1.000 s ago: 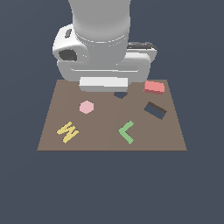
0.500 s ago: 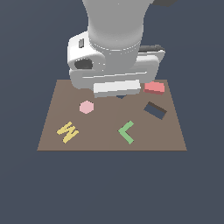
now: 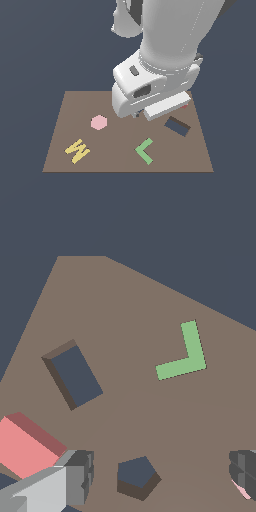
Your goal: Insert a designated object into the corresponding slot on a board.
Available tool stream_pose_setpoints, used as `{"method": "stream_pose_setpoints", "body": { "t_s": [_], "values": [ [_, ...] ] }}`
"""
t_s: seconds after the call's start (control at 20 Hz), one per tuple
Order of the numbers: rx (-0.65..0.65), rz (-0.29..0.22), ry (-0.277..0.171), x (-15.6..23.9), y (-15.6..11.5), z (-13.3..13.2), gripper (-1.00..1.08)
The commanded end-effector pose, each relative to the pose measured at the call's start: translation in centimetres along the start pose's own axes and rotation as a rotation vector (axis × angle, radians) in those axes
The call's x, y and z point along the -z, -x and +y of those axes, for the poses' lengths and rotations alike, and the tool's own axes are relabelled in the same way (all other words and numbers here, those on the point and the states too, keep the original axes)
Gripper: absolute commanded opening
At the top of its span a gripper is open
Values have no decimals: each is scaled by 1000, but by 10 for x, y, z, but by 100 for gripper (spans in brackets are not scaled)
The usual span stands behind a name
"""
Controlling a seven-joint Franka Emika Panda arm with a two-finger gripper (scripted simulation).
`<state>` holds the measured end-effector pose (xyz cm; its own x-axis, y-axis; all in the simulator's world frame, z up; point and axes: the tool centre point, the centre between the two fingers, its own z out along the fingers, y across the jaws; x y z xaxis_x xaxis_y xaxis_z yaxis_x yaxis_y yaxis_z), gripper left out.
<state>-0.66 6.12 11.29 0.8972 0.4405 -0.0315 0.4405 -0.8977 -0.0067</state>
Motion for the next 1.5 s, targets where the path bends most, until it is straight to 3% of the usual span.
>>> {"method": "stream_pose_setpoints", "body": {
  "t_s": [0.0, 0.4, 0.75, 1.1, 1.45],
  "values": [
    [121, 4, 2, -8, -4, -20, 100],
    [511, 16, 10, -35, -1, -83, 100],
    [750, 23, 16, -52, 14, -119, 100],
    [885, 26, 19, -62, 27, -137, 100],
    [912, 26, 21, -65, 30, -140, 100]
  ]
}}
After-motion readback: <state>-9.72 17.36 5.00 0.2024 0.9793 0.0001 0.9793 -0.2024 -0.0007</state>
